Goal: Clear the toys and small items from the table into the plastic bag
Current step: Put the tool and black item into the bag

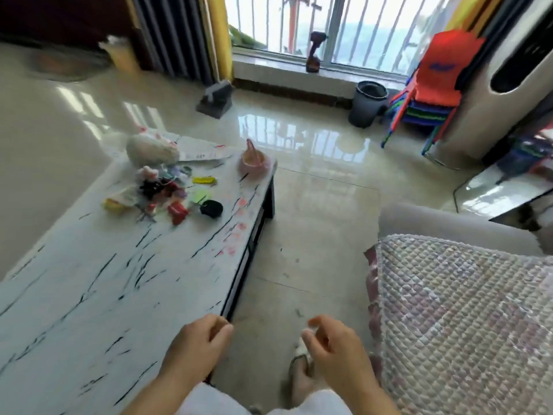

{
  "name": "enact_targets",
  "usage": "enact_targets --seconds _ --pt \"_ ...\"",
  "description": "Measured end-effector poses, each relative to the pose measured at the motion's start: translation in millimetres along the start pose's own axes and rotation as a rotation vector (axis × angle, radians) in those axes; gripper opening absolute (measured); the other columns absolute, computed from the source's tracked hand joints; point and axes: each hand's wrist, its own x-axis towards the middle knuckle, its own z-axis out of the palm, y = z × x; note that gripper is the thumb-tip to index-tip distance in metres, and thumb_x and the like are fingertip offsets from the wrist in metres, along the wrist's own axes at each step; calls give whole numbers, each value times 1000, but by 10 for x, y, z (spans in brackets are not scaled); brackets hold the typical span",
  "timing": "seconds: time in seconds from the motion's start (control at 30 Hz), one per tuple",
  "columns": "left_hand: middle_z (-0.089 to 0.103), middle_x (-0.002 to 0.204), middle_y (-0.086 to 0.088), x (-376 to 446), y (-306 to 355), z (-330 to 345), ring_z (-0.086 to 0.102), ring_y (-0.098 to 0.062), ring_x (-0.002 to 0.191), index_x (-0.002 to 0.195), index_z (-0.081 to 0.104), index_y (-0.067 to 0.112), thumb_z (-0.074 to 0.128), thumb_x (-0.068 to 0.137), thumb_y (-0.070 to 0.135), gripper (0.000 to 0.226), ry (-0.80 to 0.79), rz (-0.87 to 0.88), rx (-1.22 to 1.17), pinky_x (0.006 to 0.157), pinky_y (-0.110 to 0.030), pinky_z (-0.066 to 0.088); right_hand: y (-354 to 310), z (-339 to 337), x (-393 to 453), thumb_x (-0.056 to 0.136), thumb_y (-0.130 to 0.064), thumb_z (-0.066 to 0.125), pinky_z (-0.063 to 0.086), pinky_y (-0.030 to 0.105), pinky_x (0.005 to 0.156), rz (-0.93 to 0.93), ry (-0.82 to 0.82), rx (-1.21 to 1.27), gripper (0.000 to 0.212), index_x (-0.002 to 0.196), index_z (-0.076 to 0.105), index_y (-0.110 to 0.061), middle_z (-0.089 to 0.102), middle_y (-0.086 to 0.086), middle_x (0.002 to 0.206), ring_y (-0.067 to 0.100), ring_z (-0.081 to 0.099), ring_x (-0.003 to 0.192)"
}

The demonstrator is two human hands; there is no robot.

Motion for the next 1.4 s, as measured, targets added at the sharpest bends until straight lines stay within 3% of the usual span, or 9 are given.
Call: enact_targets --seconds 0.17,0.27,0.53,0.63,0.73,0.9,1.13,1.27,1.4 --pt "57 60 10 457 3 -140 51 -2 56 77 61 31 55 88 39 15 130 -141 -115 54 -18 40 -224 61 948 85 -41 56 44 19 68 -137 -151 -41 16 98 56 -31 56 -14 72 3 51 71" --pt "62 69 9 817 95 -209 57 -6 65 79 62 28 55 89 37 15 184 -229 -170 61 -22 45 -313 64 1523 87 -41 53 33 8 64 -217 -249 -110 21 106 55 -32 53 -15 81 0 49 78" --pt "64 86 10 1680 140 -327 57 1 76 75 56 33 58 87 31 12 346 -390 -276 64 -18 45 -670 308 2795 88 -37 55 35 19 73 -308 -421 -191 26 112 56 -26 50 -16 95 5 53 95" --pt "60 102 8 2054 -43 -336 56 -4 85 92 58 30 59 87 30 6 324 -451 -293 71 -20 41 -786 629 3224 89 -37 54 42 23 84 -308 -492 -219 32 118 54 -24 56 -8 113 11 53 107" --pt "54 116 5 2521 -285 -372 53 -10 99 114 56 24 58 88 31 27 263 -498 -293 82 -22 41 -868 1039 3639 89 -39 53 42 25 87 -289 -532 -247 37 123 51 -23 54 -5 122 13 51 112" --pt "43 135 1 3448 -718 -506 46 -15 120 130 45 22 54 91 30 42 195 -529 -264 94 -28 40 -930 1810 4280 89 -39 54 38 25 88 -231 -583 -288 46 130 44 -22 49 -3 130 16 45 119" --pt "37 138 -4 4598 -1178 -667 40 -22 125 134 43 18 55 88 15 48 277 -383 -82 98 -35 39 -979 2700 4920 83 -32 60 34 30 99 -276 -482 -325 63 138 32 -21 36 3 138 22 36 124" --pt "39 132 -5 4943 -1374 -663 40 -25 119 136 45 19 52 87 6 51 305 -272 77 91 -37 42 -946 3033 5109 78 -33 63 31 36 106 -267 -453 -377 74 140 24 -23 28 4 144 26 30 128" --pt "43 118 -6 5055 -1563 -575 42 -26 109 130 50 21 57 84 12 47 281 -248 287 86 -36 39 -836 3188 5154 76 -29 62 27 34 108 -261 -461 -443 84 144 14 -20 30 4 142 26 28 128"
